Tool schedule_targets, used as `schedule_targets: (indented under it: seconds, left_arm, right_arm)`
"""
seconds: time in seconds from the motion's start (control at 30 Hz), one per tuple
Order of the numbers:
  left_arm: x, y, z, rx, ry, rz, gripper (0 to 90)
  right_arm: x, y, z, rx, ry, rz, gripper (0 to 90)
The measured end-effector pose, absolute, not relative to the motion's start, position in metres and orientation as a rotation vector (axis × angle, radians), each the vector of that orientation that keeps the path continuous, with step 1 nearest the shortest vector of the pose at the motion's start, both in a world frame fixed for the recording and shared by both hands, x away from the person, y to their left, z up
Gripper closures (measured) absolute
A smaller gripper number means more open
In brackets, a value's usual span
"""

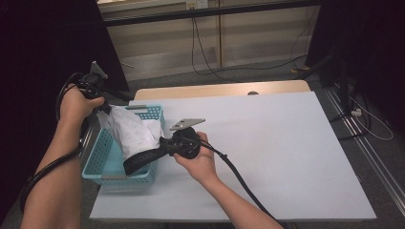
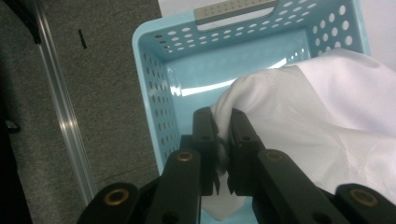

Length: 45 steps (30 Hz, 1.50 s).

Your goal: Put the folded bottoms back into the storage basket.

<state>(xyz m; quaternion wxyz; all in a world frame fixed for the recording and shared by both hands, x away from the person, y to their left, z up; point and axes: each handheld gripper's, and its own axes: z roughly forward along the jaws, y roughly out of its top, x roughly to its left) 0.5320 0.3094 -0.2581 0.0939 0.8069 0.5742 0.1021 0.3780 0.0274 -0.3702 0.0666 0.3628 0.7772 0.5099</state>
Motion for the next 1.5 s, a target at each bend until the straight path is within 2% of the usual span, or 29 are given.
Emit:
schedule_targets:
  seconds: [0.7, 1.03, 1.07, 1.13, 1.17, 1.2, 1.3, 1.5]
  left_arm:
    - [0.542, 0.320, -0.254, 2.383, 1.699, 0.288, 84.1]
    - [0.548, 0.326, -0.257, 2.359, 1.673, 0.328, 84.0]
    - [0.550, 0.326, -0.258, 2.358, 1.657, 0.359, 84.0]
    - [0.552, 0.326, -0.263, 2.320, 1.612, 0.434, 80.9]
    - [0.553, 0.326, -0.267, 2.298, 1.596, 0.443, 72.6]
    - [0.553, 0.324, -0.271, 2.292, 1.593, 0.423, 64.7]
    - [0.550, 0.321, -0.277, 2.301, 1.587, 0.399, 62.4]
    - [0.539, 0.312, -0.283, 2.289, 1.550, 0.387, 49.0]
  right_arm:
    - [0.377, 0.047, -0.370, 1.051, 2.365, 1.518, 77.5]
    - [0.379, 0.059, -0.371, 1.035, 2.368, 1.522, 76.8]
    - [0.380, 0.061, -0.372, 1.023, 2.371, 1.527, 74.7]
    - [0.381, 0.067, -0.375, 1.001, 2.397, 1.571, 59.3]
    - [0.382, 0.069, -0.376, 1.006, 2.398, 1.574, 52.1]
    - [0.381, 0.068, -0.375, 0.986, 2.398, 1.539, 51.2]
    - [0.381, 0.059, -0.373, 0.954, 2.377, 1.509, 43.4]
    - [0.379, 0.032, -0.365, 0.928, 2.355, 1.492, 34.3]
